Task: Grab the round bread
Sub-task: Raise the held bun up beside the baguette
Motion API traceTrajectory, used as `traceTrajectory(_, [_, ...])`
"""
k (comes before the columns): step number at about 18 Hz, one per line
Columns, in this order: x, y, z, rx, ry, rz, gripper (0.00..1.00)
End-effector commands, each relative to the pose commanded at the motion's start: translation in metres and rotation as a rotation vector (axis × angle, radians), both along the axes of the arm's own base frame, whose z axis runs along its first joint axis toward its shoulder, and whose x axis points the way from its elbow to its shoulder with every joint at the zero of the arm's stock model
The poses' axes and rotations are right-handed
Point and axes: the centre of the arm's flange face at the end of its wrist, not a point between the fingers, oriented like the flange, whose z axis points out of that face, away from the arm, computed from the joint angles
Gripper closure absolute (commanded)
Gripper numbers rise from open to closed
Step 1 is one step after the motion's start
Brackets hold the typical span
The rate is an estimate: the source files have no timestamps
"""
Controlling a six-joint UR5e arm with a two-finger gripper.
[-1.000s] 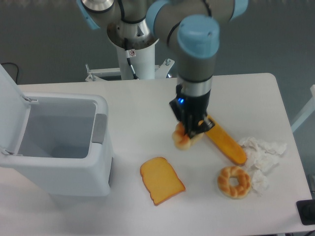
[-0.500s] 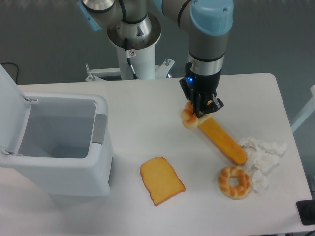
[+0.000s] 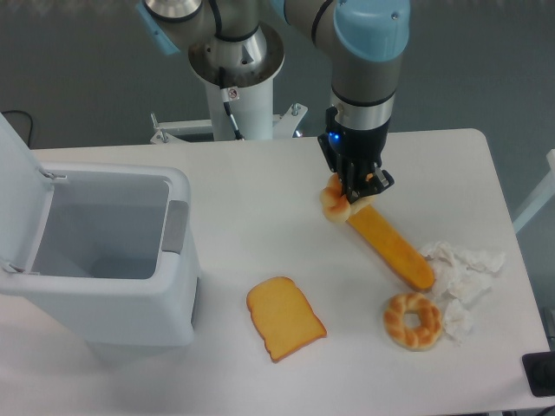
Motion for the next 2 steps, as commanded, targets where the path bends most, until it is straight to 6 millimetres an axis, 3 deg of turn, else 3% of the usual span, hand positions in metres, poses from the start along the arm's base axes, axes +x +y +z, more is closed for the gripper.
traceTrajectory(2, [0.003,-0.0009,0.0007,-0.002,-0.003,-0.002,0.97])
